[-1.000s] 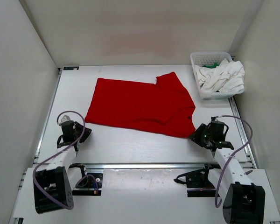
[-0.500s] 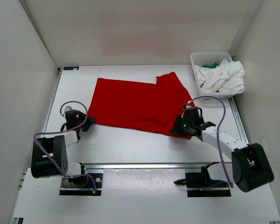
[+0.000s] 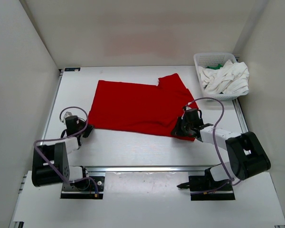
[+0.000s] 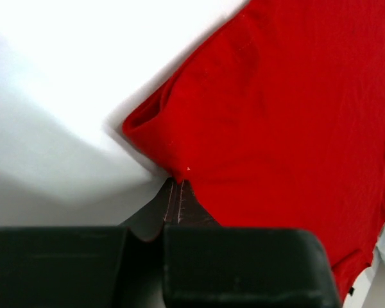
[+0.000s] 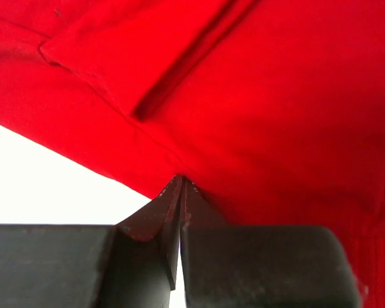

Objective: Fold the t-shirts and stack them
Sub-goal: Fold the flattened tshirt in 1/3 of the way

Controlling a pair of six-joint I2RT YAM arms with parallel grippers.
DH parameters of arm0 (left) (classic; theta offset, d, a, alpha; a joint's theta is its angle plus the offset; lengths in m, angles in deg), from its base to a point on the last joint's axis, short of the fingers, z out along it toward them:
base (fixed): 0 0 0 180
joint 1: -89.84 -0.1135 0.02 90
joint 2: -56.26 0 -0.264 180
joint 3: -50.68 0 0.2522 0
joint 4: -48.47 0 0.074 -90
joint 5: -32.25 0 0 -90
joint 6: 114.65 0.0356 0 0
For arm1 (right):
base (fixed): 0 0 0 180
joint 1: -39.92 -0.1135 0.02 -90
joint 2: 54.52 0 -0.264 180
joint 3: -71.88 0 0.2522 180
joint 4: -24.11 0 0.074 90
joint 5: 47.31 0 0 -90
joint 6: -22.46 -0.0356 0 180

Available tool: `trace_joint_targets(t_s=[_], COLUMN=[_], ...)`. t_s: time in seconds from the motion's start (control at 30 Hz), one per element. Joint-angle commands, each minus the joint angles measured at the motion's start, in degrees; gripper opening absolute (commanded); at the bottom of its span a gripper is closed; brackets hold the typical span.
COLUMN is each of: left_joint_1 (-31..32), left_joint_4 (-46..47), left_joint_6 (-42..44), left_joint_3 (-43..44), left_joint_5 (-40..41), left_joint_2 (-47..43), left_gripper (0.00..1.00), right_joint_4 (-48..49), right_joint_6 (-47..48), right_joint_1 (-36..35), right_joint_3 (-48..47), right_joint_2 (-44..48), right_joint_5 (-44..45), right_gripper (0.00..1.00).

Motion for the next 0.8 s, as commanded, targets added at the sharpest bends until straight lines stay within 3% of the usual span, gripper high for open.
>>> trace_joint_targets(t_s=[0.0, 0.13, 0.27, 0.33, 0.4, 0.47, 0.57, 0.6, 0.67, 0.77], left_joint_1=[-2.16, -2.07, -8.56, -9.11, -7.45, -6.82, -4.29, -3.93, -1.03, 11.42], left_joint_4=[-5.48, -12.09, -21.67, -26.4, -29.14, -29.68, -28.19, -28.09, -24.59, -19.49], left_joint_6=[2.27, 6.13, 11.84, 13.52, 14.4, 14.76, 14.76, 14.24, 13.53, 12.13], left_joint_3=[-4.23, -6.87, -9.16, -9.25, -7.68, -6.27, -1.89, -1.08, 0.06, 0.42], left_joint_5=[0.92, 0.05, -3.72, -3.21, -3.03, -5.64, -8.56, -9.35, -10.15, -4.38], left_joint_2=[-7.93, -15.67, -25.5, -31.22, -33.69, -33.36, -33.09, -33.0, -31.16, -27.65], left_gripper=[0.0, 0.0, 0.01, 0.27, 0.39, 0.35, 0.17, 0.18, 0.19, 0.19], right_joint_4=[-1.1, -3.83, -8.83, -11.99, -13.67, -15.08, -12.91, -11.93, -8.16, -1.21], right_joint_6=[0.82, -0.41, -1.82, -1.56, 0.01, 1.42, 1.7, 1.78, 1.17, -0.33], right_joint_1=[-0.29, -3.18, -5.04, -3.91, -1.88, 0.23, 1.47, 1.29, 0.06, -0.56], right_joint_3=[4.87, 10.84, 13.93, 13.24, 10.78, 8.15, 5.33, 4.71, 4.09, 3.3], right_joint_2=[3.04, 8.84, 18.41, 22.55, 24.23, 24.41, 23.1, 22.31, 18.98, 14.14], right_joint_5=[2.16, 2.07, 1.37, 0.5, -1.26, -4.58, -7.06, -7.33, -7.95, -8.99], right_gripper=[0.0, 0.0, 0.0, 0.05, 0.14, 0.19, 0.23, 0.23, 0.13, 0.08])
